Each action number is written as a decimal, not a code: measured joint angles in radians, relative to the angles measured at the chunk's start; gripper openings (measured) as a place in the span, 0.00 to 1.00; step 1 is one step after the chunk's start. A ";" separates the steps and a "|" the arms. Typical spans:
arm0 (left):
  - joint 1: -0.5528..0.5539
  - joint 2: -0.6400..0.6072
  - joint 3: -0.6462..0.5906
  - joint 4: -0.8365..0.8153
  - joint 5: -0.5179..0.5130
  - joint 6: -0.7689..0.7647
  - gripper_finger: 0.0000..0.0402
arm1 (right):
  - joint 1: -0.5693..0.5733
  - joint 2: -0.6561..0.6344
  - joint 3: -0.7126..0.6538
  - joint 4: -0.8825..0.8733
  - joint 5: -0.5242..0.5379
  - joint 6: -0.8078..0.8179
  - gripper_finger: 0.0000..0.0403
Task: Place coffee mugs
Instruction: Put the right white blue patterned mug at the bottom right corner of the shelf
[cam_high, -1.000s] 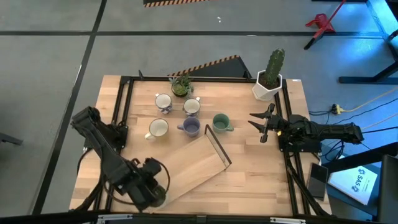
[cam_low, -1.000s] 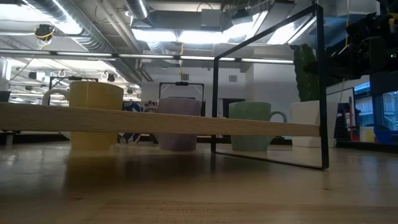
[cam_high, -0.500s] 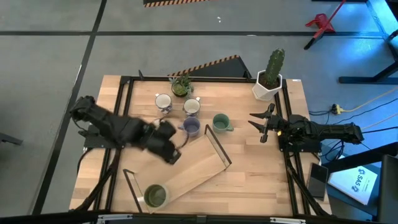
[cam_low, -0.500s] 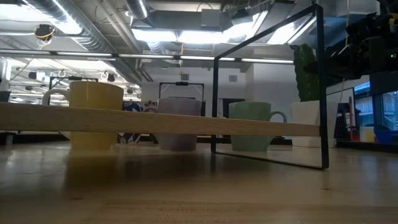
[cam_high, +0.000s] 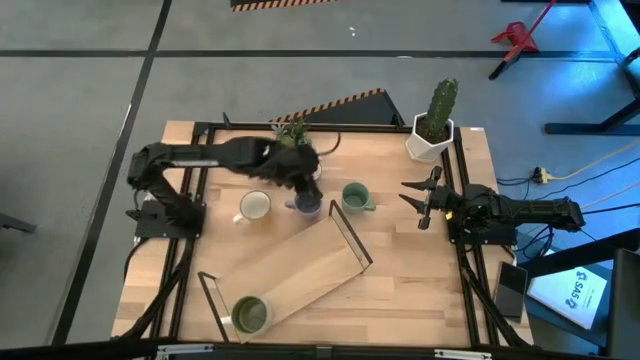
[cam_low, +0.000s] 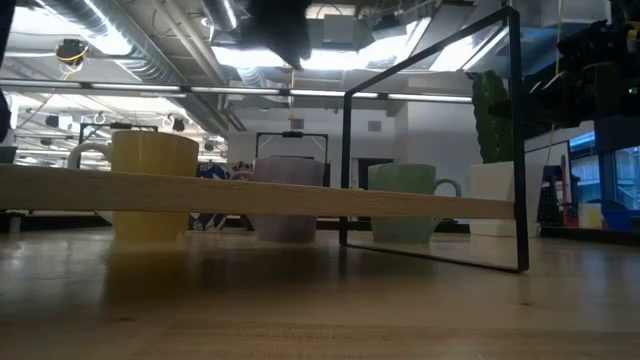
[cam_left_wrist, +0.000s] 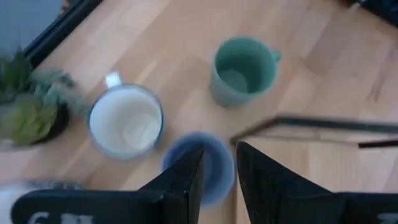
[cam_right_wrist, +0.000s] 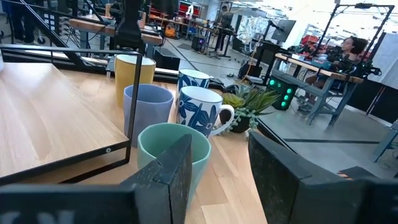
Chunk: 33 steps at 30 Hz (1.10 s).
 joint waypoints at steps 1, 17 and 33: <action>0.021 0.012 0.000 0.027 0.034 0.026 0.22 | 0.000 0.000 0.000 0.000 0.000 0.000 0.35; 0.200 0.221 0.000 0.034 0.145 0.389 0.22 | 0.000 0.000 0.000 0.003 0.031 0.000 0.35; 0.206 0.282 0.000 0.037 0.149 0.461 0.22 | 0.000 0.000 0.000 0.007 0.067 0.000 0.35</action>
